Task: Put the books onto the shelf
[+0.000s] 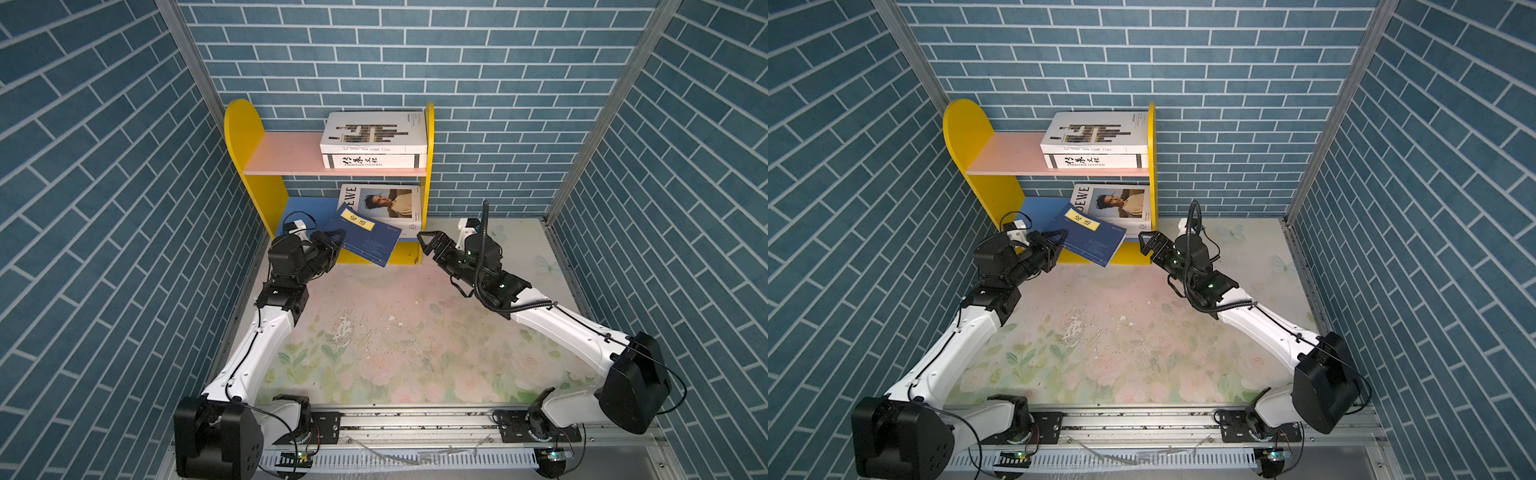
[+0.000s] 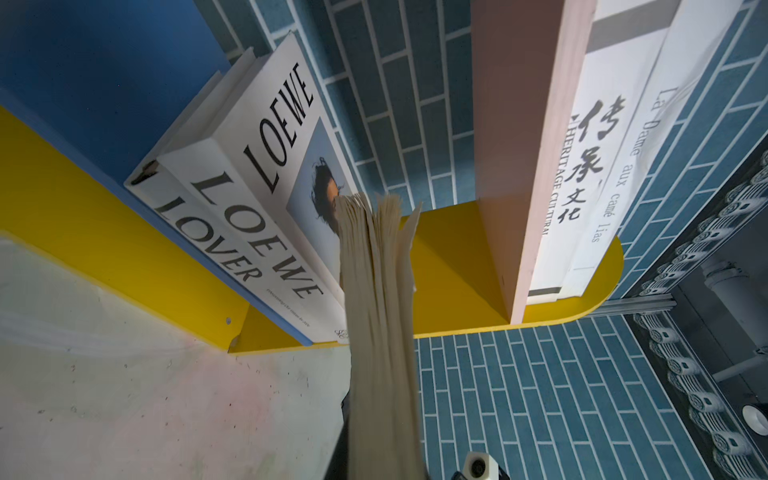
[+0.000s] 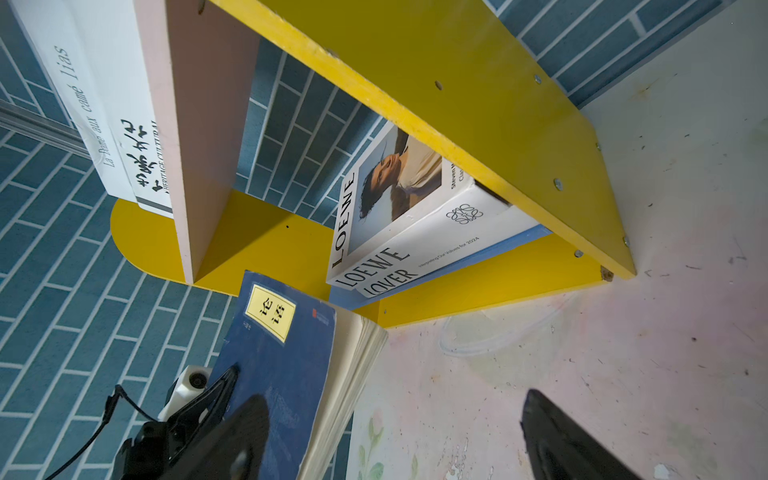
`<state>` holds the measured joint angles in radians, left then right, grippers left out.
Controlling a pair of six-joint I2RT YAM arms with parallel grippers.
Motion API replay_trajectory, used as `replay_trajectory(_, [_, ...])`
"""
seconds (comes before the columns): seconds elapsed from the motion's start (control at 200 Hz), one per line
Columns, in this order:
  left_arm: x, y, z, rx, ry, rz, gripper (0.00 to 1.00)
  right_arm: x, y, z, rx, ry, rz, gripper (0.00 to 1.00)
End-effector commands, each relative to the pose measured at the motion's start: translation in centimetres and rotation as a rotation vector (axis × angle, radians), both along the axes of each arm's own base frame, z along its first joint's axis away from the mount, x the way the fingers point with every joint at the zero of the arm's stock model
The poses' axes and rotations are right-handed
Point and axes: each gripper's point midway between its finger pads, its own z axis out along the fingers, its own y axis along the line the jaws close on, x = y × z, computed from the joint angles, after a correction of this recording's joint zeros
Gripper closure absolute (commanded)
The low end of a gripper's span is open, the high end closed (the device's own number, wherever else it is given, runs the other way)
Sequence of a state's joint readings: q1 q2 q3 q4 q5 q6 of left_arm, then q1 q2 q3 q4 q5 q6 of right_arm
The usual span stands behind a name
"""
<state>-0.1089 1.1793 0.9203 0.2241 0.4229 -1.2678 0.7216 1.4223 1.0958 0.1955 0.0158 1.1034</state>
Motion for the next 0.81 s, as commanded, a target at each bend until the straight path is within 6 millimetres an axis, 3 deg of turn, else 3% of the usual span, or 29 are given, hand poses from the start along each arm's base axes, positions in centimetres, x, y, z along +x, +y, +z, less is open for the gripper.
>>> replay_trajectory(0.0, [1.3, 0.8, 5.1, -0.003, -0.163, 0.052, 0.95, 0.3, 0.5, 1.5, 0.076, -0.019, 0.008, 0.06])
replay_trajectory(0.425, [7.0, 1.9, 5.4, 0.043, -0.196, 0.161, 0.95, -0.6, -2.6, 2.5, -0.021, -0.041, -0.069, 0.06])
replay_trajectory(0.8, [12.1, -0.6, 3.7, -0.001, -0.198, 0.191, 0.95, -1.0, -5.9, 4.1, -0.086, -0.077, -0.139, 0.05])
